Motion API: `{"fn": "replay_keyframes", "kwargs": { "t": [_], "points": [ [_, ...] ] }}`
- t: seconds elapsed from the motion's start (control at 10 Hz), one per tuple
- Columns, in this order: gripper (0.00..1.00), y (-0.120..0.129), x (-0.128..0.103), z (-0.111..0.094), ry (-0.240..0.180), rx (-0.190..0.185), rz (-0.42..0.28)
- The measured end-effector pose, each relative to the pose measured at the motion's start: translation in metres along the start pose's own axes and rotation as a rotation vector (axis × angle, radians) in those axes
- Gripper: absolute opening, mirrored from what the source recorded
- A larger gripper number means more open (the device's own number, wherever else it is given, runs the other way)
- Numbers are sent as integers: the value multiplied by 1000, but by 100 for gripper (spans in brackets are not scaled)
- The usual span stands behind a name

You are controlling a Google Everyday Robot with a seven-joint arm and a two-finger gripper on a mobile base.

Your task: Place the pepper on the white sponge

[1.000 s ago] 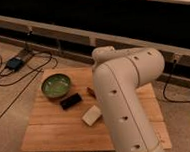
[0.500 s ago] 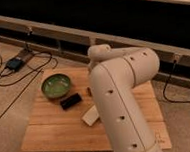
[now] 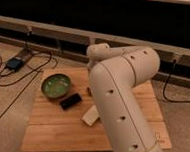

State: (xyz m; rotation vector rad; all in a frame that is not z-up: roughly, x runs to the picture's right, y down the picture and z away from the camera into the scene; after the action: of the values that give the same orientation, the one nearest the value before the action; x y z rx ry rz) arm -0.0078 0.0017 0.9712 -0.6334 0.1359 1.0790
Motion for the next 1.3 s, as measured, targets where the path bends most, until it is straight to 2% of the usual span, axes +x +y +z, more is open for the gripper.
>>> {"fn": "replay_keyframes", "kwargs": {
  "t": [0.1,0.2,0.5,0.9,1.2,1.3],
  "points": [
    [76,3,-1,-10,4,11,-5],
    [80,3,1,-12,15,17,-6],
    [80,11,1,-14,43,32,-20],
    [80,23,7,-11,83,28,-45],
    [80,43,26,-13,120,33,-75],
    [80,42,34,-13,124,27,-76]
  ]
}}
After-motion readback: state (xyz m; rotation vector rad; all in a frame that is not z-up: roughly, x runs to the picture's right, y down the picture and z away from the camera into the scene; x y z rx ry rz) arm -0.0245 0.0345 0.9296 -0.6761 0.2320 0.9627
